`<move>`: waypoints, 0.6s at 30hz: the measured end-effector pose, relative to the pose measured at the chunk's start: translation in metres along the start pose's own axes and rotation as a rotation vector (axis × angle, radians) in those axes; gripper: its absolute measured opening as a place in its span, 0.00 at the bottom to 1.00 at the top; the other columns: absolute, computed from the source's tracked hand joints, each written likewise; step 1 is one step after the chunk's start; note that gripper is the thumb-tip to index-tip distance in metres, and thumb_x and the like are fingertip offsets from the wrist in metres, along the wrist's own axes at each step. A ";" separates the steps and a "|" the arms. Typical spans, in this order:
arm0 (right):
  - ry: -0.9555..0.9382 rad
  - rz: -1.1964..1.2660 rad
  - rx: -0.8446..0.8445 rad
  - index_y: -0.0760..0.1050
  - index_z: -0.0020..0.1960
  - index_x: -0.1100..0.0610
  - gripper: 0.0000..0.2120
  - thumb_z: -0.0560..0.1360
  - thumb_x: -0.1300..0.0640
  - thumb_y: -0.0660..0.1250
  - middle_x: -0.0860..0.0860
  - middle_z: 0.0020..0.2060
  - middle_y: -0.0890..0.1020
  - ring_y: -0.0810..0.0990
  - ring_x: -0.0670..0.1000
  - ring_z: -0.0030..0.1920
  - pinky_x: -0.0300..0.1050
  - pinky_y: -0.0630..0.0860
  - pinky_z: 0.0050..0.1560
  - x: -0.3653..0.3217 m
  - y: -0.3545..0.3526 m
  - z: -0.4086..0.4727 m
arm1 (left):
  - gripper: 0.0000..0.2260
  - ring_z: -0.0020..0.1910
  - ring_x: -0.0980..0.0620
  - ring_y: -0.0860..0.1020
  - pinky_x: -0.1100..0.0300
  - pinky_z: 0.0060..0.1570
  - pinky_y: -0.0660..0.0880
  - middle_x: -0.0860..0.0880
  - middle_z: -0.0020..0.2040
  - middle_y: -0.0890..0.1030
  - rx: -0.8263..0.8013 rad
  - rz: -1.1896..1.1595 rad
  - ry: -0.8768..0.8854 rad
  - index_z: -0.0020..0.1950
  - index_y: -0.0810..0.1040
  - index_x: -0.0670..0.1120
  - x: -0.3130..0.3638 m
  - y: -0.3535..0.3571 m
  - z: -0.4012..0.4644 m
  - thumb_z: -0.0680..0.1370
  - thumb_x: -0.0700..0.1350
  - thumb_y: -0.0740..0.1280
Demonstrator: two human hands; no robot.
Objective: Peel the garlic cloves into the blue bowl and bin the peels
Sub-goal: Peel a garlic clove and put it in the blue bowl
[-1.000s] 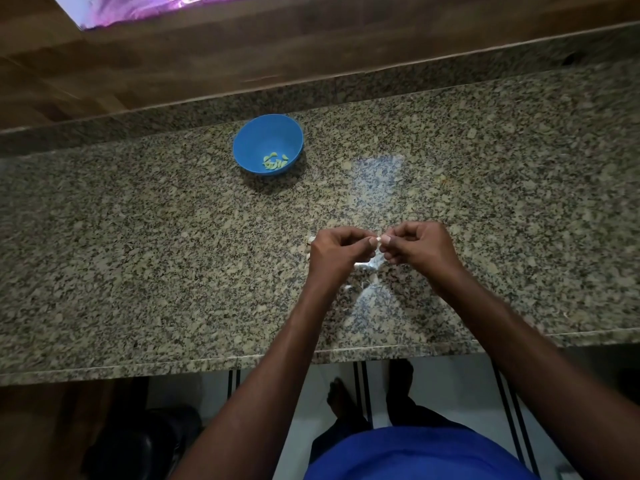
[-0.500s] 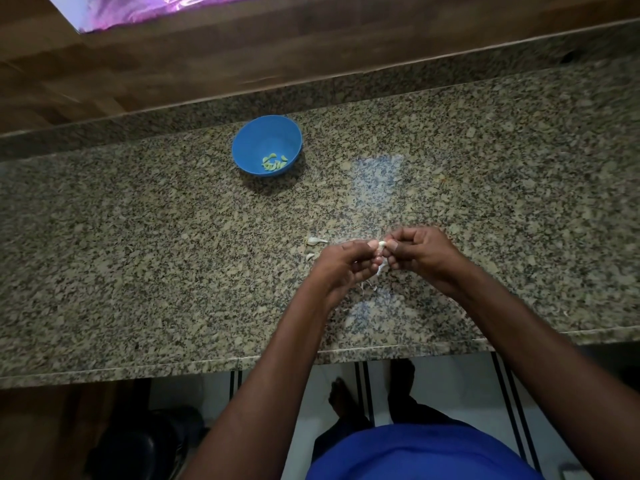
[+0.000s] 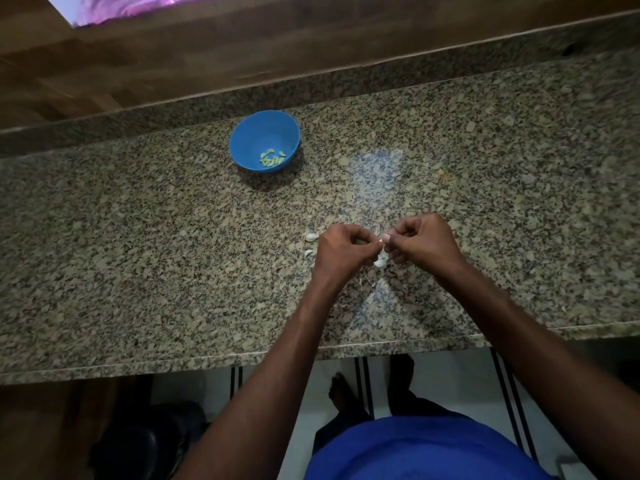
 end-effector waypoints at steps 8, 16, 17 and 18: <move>0.055 0.254 -0.040 0.80 0.49 0.68 0.06 0.76 0.64 0.73 0.63 0.41 0.85 0.84 0.54 0.37 0.45 0.84 0.40 0.009 -0.003 -0.002 | 0.05 0.38 0.46 0.85 0.52 0.45 0.85 0.39 0.42 0.86 0.038 -0.283 -0.079 0.49 0.84 0.36 -0.010 0.000 -0.001 0.77 0.38 0.75; 0.135 0.216 0.151 0.81 0.45 0.67 0.06 0.74 0.63 0.74 0.60 0.36 0.86 0.83 0.51 0.32 0.44 0.82 0.34 0.014 -0.001 0.007 | 0.09 0.40 0.58 0.84 0.64 0.40 0.83 0.50 0.42 0.86 0.161 0.182 0.232 0.51 0.86 0.44 0.006 0.012 -0.006 0.74 0.46 0.79; 0.134 0.205 0.157 0.81 0.44 0.67 0.07 0.74 0.63 0.75 0.59 0.36 0.86 0.83 0.50 0.32 0.43 0.81 0.33 0.016 0.000 0.008 | 0.09 0.39 0.58 0.84 0.65 0.38 0.82 0.51 0.41 0.86 0.175 0.210 0.238 0.51 0.86 0.44 0.007 0.012 -0.005 0.74 0.46 0.79; 0.131 0.194 0.160 0.81 0.44 0.67 0.07 0.74 0.63 0.75 0.59 0.36 0.86 0.83 0.49 0.31 0.42 0.80 0.32 0.017 0.000 0.009 | 0.08 0.38 0.59 0.84 0.67 0.37 0.81 0.51 0.41 0.86 0.184 0.230 0.243 0.50 0.86 0.44 0.008 0.013 -0.004 0.74 0.45 0.79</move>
Point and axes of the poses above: each hand's wrist, its own z-axis towards the middle knuckle, its own y-axis out of the palm, x = y × z, the point moved 3 cm from there along z, towards the middle knuckle
